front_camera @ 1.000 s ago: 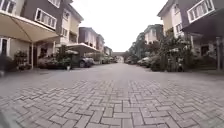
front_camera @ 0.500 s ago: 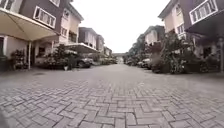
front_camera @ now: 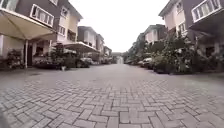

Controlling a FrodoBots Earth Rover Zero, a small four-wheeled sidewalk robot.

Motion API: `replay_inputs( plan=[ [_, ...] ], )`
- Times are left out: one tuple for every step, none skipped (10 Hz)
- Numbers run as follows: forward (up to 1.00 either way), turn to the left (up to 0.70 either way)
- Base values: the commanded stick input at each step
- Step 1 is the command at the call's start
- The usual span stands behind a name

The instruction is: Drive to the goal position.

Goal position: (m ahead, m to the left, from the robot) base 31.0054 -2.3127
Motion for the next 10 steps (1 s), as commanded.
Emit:
replay_inputs(
  plan=[
    [0.70,0.00],
    [0.70,0.00],
    [0.70,0.00],
    [0.70,0.00],
    [0.70,0.00],
    [0.70,0.00],
    [0.70,0.00],
    [0.70,0.00],
    [0.70,0.00],
    [0.70,0.00]
  ],
)
